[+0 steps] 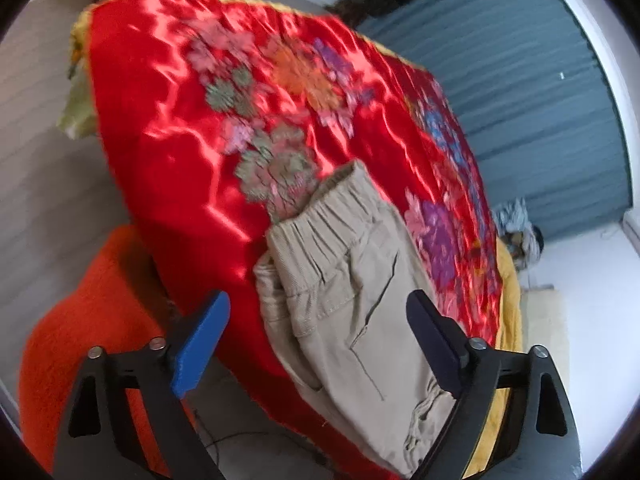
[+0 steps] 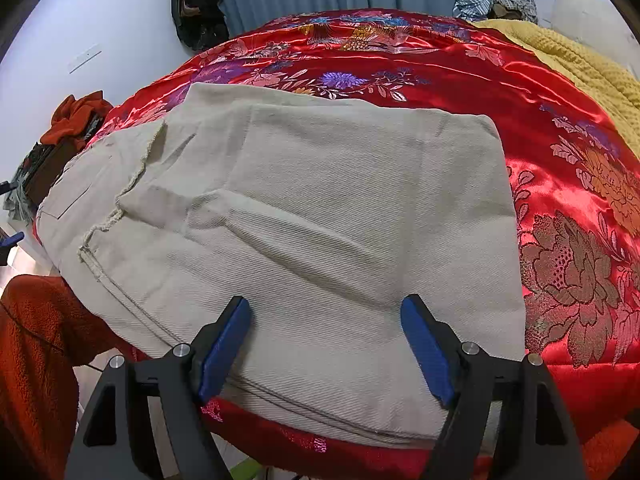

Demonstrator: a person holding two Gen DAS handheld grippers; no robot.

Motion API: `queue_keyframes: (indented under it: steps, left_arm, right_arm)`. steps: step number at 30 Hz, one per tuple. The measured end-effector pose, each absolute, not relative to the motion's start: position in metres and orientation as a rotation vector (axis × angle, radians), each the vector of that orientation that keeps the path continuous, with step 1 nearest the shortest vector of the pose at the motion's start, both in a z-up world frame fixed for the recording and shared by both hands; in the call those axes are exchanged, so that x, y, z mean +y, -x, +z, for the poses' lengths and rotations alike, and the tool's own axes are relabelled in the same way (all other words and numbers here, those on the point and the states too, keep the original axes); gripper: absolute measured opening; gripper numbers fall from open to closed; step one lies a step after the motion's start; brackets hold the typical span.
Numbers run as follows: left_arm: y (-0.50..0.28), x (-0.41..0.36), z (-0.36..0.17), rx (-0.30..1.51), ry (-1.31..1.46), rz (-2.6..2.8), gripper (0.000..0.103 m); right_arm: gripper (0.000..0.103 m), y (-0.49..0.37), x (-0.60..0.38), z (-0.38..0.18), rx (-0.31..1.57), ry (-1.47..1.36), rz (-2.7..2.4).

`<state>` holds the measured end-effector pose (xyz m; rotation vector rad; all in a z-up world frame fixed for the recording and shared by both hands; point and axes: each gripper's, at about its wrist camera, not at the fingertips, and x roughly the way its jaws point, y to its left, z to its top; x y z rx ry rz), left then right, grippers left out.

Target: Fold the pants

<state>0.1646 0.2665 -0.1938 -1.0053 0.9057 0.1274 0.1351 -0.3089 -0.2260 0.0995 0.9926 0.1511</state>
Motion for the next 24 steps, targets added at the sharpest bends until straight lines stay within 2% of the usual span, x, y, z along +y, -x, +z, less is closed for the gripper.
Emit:
queue_keyframes:
  steps: [2,4,6,9,11,14,15,16,17,18,20,24]
  left_arm:
    - [-0.174,0.267,-0.204,0.935,1.017,0.130,0.081]
    - [-0.178,0.270,-0.214,0.931,1.044,0.137,0.072]
    - [-0.180,0.268,-0.219,0.936,1.052,0.135,0.057]
    - [-0.179,0.266,-0.221,0.943,1.016,0.152,0.046]
    - [-0.180,0.266,-0.227,0.951,1.011,0.149,0.046]
    - [-0.187,0.265,-0.232,0.969,1.000,0.153,0.060]
    - [-0.191,0.262,-0.231,0.971,0.986,0.158,0.060]
    - [-0.191,0.261,-0.229,0.975,0.968,0.170,0.053]
    - [-0.193,0.259,-0.226,0.973,0.952,0.175,0.039]
    - [-0.193,0.257,-0.220,0.964,0.932,0.182,0.032]
    - [-0.191,0.254,-0.212,0.950,0.907,0.186,0.024]
    - [-0.187,0.242,-0.182,0.906,0.821,0.180,0.020]
  right_arm:
    - [0.078,-0.135,-0.309,-0.226,0.994,-0.100,0.151]
    - [0.078,-0.135,-0.309,-0.226,0.993,-0.100,0.152]
    - [0.078,-0.136,-0.308,-0.227,0.992,-0.098,0.154]
    - [0.078,-0.135,-0.308,-0.227,0.990,-0.096,0.156]
    - [0.078,-0.135,-0.308,-0.227,0.990,-0.096,0.157]
    - [0.078,-0.135,-0.307,-0.227,0.988,-0.093,0.156]
    - [0.078,-0.135,-0.307,-0.226,0.989,-0.091,0.156]
    - [0.078,-0.135,-0.307,-0.226,0.989,-0.091,0.157]
    - [0.078,-0.135,-0.307,-0.226,0.989,-0.092,0.157]
    - [0.078,-0.135,-0.307,-0.226,0.989,-0.092,0.157]
    - [0.078,-0.135,-0.307,-0.226,0.988,-0.092,0.157]
    - [0.078,-0.136,-0.308,-0.227,0.987,-0.091,0.159]
